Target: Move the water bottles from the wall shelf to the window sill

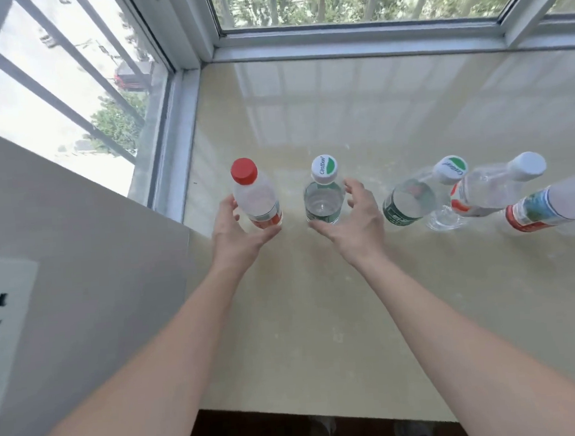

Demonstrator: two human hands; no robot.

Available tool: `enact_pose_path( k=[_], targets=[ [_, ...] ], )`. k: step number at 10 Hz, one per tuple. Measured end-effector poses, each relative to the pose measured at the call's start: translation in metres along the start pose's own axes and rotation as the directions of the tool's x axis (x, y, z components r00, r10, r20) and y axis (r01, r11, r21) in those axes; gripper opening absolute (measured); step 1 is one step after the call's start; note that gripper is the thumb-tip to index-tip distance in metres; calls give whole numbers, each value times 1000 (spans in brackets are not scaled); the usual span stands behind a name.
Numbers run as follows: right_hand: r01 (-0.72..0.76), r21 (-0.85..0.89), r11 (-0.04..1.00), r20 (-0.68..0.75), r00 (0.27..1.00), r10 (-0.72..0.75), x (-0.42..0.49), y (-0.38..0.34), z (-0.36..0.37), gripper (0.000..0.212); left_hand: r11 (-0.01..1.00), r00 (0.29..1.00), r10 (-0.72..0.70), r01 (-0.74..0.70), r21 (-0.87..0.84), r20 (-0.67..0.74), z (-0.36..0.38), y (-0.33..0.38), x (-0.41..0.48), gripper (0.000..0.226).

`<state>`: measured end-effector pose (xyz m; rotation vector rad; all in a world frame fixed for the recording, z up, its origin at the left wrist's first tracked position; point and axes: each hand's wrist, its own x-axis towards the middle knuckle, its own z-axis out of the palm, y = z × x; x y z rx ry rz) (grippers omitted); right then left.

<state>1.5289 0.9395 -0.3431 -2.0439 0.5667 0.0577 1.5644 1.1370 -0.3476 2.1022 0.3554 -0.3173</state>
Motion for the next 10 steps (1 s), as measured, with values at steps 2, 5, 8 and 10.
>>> enact_pose_path(
  k=[2,5,8,10],
  targets=[
    [27,-2,1000,-30,999,-27,5,4,9,71,998,998,60,-60,-3,-7,2,1,12,63],
    [65,-43,997,-38,997,-67,7,3,12,51,998,997,64,-64,3,-35,4,-3,13,69],
    [78,-53,996,-17,997,-79,7,5,11,56,999,999,20,-18,29,-41,7,-5,9,68],
    [25,-159,987,65,998,-14,-8,2,-5,75,954,999,-39,40,298,-8,-8,-12,-10,83]
  ],
)
